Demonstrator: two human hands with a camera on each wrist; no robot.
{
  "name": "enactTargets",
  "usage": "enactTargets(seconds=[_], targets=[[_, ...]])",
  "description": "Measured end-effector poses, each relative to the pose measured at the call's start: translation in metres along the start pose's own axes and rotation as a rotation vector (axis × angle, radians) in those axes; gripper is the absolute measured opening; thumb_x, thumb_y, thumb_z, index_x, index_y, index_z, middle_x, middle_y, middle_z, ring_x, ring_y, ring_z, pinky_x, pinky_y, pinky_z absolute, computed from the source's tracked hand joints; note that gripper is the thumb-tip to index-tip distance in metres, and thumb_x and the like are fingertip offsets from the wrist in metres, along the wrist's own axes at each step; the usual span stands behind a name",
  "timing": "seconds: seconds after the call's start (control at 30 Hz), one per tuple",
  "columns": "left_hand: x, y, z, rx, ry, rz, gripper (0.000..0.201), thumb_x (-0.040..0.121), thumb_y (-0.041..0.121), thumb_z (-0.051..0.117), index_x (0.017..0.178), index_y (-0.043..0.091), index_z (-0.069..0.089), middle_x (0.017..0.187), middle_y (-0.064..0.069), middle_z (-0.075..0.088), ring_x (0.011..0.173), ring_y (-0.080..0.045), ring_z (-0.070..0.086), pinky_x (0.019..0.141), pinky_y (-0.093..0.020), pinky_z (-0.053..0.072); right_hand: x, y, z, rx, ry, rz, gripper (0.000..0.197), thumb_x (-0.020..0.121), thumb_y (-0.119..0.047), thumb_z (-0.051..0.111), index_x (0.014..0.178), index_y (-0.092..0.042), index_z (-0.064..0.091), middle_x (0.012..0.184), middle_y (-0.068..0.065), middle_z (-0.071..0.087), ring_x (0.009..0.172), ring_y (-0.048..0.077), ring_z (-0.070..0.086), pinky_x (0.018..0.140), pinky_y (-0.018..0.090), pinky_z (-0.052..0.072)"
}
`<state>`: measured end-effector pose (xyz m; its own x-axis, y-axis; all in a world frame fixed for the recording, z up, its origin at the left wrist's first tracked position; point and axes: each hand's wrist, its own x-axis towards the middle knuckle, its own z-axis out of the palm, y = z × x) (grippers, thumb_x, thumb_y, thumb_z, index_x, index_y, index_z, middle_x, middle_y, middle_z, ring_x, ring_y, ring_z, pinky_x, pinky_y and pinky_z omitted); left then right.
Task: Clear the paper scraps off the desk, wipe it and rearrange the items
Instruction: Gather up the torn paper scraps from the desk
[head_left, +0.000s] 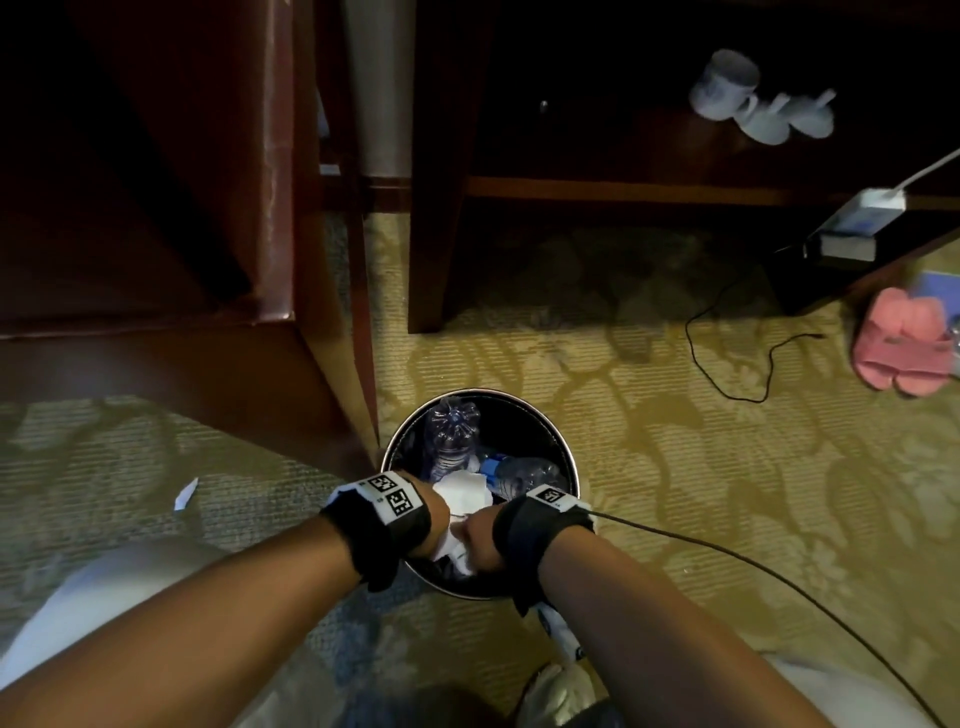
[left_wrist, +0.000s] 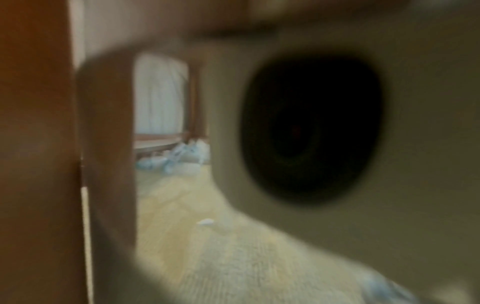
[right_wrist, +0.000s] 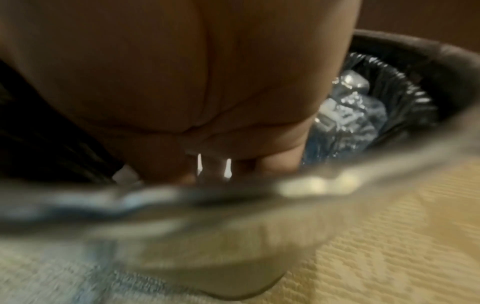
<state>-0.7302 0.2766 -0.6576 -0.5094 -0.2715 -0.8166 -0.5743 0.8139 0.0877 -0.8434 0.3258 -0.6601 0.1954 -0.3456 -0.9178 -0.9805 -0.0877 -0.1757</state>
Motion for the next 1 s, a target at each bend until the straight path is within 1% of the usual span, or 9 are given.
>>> enactTargets(seconds=[0.13,0.2,0.3,0.37,0.47,0.6,0.73,0.87,1.0], targets=[[-0.017,0.005,-0.021,-0.062,0.162,-0.050,0.036,0.095,0.038,0.053,0.116,0.013,0.067,0.119,-0.008,0.068,0.107,-0.028,0.066,0.081,-0.032,0.050,-0.031,0.003,-0.010,0.182,0.130,-0.019,0.040,0.093,-0.021,0.058,0.133,-0.021,0.055,0.129,0.011,0.060,0.117,0.030,0.057,0.090,0.031,0.043],[-0.039,0.010,-0.037,-0.086,0.223,-0.096,0.037,0.096,0.039,0.052,0.118,0.014,0.066,0.123,-0.006,0.065,0.110,-0.028,0.064,0.084,-0.034,0.050,-0.060,0.003,-0.018,0.256,0.194,-0.018,0.038,0.092,-0.017,0.056,0.130,-0.016,0.057,0.129,0.013,0.060,0.119,0.031,0.056,0.092,0.032,0.043],[-0.089,0.019,-0.061,-0.178,0.174,-0.138,0.039,0.092,0.037,0.058,0.126,0.017,0.060,0.129,-0.007,0.059,0.116,-0.030,0.061,0.090,-0.038,0.050,-0.119,-0.001,-0.034,0.318,0.186,-0.015,0.048,0.094,-0.011,0.051,0.142,-0.014,0.048,0.140,0.015,0.053,0.128,0.032,0.050,0.104,0.037,0.042],[-0.132,0.028,-0.079,-0.267,0.147,-0.134,0.044,0.089,0.033,0.060,0.131,0.020,0.056,0.134,-0.007,0.054,0.120,-0.028,0.057,0.096,-0.037,0.049,-0.162,-0.002,-0.041,0.370,0.202,-0.008,0.052,0.095,-0.007,0.047,0.146,-0.015,0.043,0.147,0.012,0.047,0.133,0.028,0.045,0.109,0.033,0.037],[-0.206,0.043,-0.111,-0.416,0.125,-0.126,0.048,0.091,0.024,0.055,0.138,0.024,0.051,0.143,-0.007,0.047,0.128,-0.028,0.051,0.103,-0.034,0.043,-0.237,-0.004,-0.054,0.482,0.263,0.017,0.054,0.095,-0.009,0.047,0.147,-0.024,0.043,0.147,0.005,0.047,0.133,0.023,0.046,0.107,0.025,0.037],[-0.304,0.064,-0.154,-0.565,0.095,-0.178,0.052,0.089,0.019,0.048,0.141,0.022,0.046,0.143,-0.012,0.046,0.126,-0.032,0.051,0.104,-0.040,0.044,-0.345,-0.010,-0.086,0.570,0.322,0.021,0.048,0.098,-0.011,0.043,0.145,-0.021,0.046,0.147,0.007,0.048,0.130,0.025,0.048,0.104,0.025,0.038],[-0.390,0.081,-0.204,-0.657,0.210,-0.196,0.056,0.091,0.022,0.051,0.146,0.023,0.040,0.147,-0.008,0.044,0.131,-0.028,0.045,0.108,-0.037,0.040,-0.441,-0.019,-0.130,0.619,0.365,0.015,0.045,0.101,-0.015,0.042,0.146,-0.021,0.045,0.145,0.009,0.049,0.128,0.026,0.050,0.102,0.025,0.039],[-0.451,0.086,-0.242,-0.700,0.327,-0.222,0.056,0.095,0.030,0.050,0.149,0.026,0.038,0.150,-0.002,0.042,0.135,-0.026,0.041,0.111,-0.037,0.036,-0.513,-0.034,-0.163,0.657,0.401,0.003,0.044,0.102,-0.018,0.043,0.145,-0.021,0.044,0.141,0.009,0.053,0.116,0.022,0.056,0.094,0.028,0.045],[-0.499,0.068,-0.271,-0.692,0.436,-0.252,0.049,0.098,0.037,0.044,0.146,0.029,0.040,0.146,-0.001,0.047,0.132,-0.024,0.043,0.107,-0.039,0.040,-0.557,-0.059,-0.196,0.564,0.442,0.012,0.045,0.101,-0.021,0.047,0.146,-0.020,0.043,0.146,0.007,0.048,0.131,0.025,0.047,0.106,0.029,0.039]])
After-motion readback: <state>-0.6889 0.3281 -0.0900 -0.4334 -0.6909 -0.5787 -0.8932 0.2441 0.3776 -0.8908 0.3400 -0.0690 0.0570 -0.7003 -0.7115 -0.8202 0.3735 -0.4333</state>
